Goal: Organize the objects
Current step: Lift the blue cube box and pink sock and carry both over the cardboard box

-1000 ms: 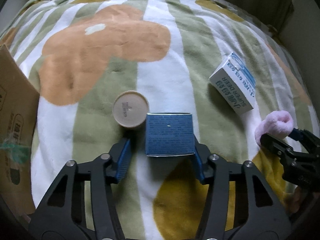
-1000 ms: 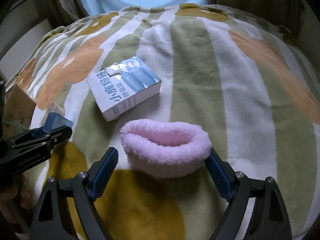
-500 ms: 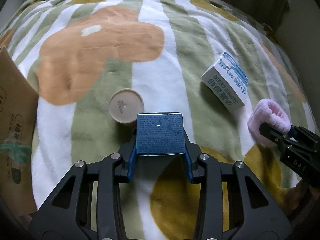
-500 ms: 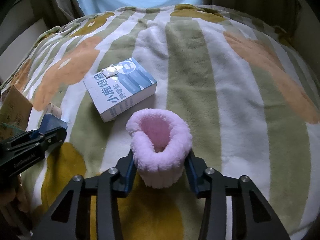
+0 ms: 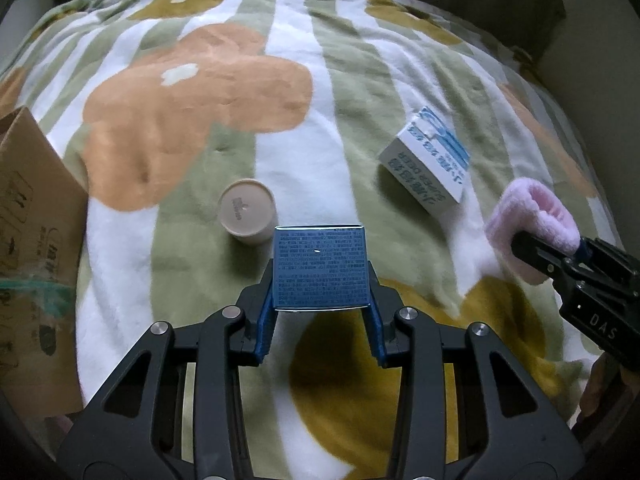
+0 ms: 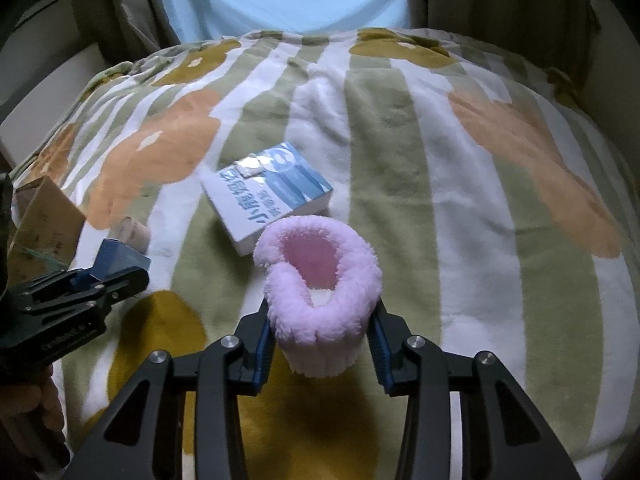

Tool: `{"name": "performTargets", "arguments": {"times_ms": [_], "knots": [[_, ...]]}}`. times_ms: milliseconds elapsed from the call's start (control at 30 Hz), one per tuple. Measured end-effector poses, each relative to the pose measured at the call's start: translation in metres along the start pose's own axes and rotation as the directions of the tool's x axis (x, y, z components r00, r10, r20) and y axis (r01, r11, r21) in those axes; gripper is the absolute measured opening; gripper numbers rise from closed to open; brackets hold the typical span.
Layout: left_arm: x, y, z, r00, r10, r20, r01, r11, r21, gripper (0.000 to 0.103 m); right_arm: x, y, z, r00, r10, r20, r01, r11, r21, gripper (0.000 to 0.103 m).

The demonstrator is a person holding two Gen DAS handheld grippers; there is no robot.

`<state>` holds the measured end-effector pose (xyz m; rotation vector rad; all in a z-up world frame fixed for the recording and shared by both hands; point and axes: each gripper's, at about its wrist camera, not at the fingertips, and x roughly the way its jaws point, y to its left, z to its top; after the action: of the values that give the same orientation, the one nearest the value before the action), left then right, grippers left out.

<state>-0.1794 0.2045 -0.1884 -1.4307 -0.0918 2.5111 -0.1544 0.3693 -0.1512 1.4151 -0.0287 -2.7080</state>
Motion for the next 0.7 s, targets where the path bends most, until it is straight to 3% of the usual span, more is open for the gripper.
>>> {"name": "performTargets", "arguments": {"times_ms": [400, 700], "knots": [[-0.053, 0.005, 0.007, 0.998, -0.037, 0.060, 0.037, 0.999, 0.015, 0.034, -0.032, 0.045, 0.008, 0.999, 0.026, 0.030, -0.024, 0.996, -0.083, 0.038], [-0.106, 0.037, 0.022, 0.990, -0.029, 0.135, 0.029, 1.000, -0.001, 0.034, -0.060, 0.075, 0.023, 0.997, 0.048, 0.059, -0.041, 0.993, -0.108, 0.038]]}}
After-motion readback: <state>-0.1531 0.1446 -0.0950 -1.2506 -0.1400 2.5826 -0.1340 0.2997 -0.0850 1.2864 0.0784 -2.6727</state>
